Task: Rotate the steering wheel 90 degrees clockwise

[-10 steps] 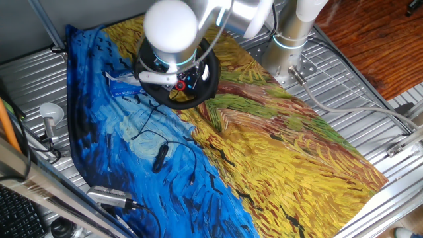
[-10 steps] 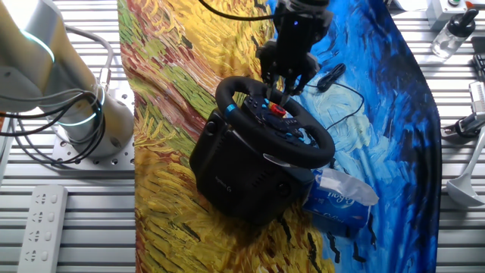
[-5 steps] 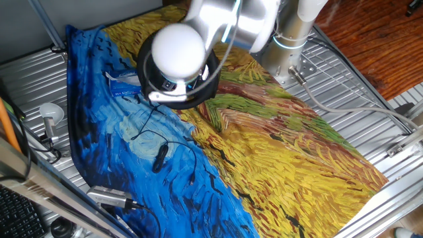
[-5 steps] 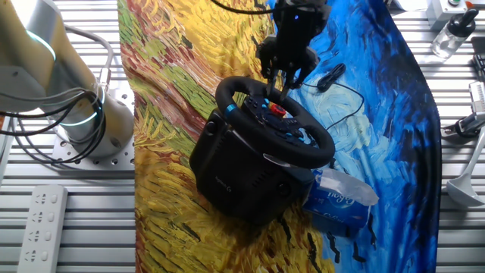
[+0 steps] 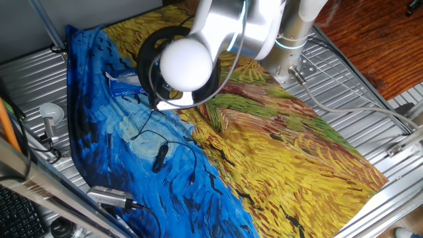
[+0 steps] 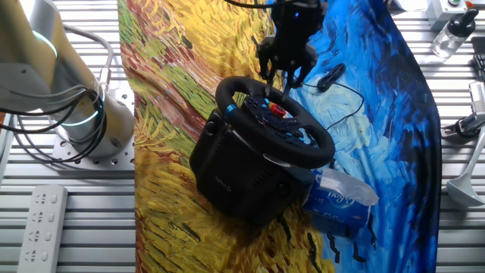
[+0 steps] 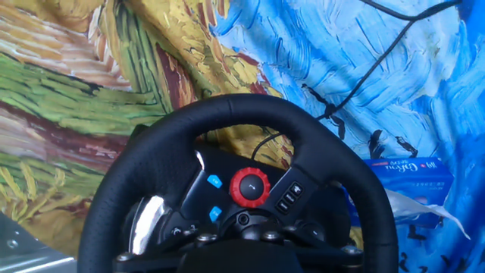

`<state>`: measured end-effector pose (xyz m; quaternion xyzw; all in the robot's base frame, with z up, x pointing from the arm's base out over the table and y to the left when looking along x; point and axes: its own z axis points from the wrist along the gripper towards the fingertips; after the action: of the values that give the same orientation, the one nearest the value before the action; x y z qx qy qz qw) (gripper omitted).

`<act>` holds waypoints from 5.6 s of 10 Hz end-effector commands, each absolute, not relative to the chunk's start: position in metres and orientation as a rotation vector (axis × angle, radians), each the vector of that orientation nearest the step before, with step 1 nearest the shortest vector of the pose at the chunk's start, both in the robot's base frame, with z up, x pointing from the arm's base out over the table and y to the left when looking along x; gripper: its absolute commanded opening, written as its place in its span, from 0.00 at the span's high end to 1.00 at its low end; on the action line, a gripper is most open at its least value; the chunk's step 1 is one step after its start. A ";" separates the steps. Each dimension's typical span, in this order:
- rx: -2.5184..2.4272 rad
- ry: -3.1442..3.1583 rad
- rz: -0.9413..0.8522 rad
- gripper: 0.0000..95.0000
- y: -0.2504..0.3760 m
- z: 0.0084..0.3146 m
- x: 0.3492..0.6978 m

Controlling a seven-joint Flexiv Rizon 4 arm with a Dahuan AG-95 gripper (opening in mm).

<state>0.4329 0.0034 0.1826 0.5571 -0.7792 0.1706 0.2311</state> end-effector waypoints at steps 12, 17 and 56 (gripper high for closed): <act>1.541 -2.217 0.407 0.60 -0.001 0.181 0.430; 1.555 -2.233 0.400 0.60 -0.001 0.181 0.430; 1.716 -2.174 0.366 0.80 -0.092 0.126 0.542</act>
<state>0.5414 -0.0917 0.1269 0.6062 -0.7657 0.1292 0.1718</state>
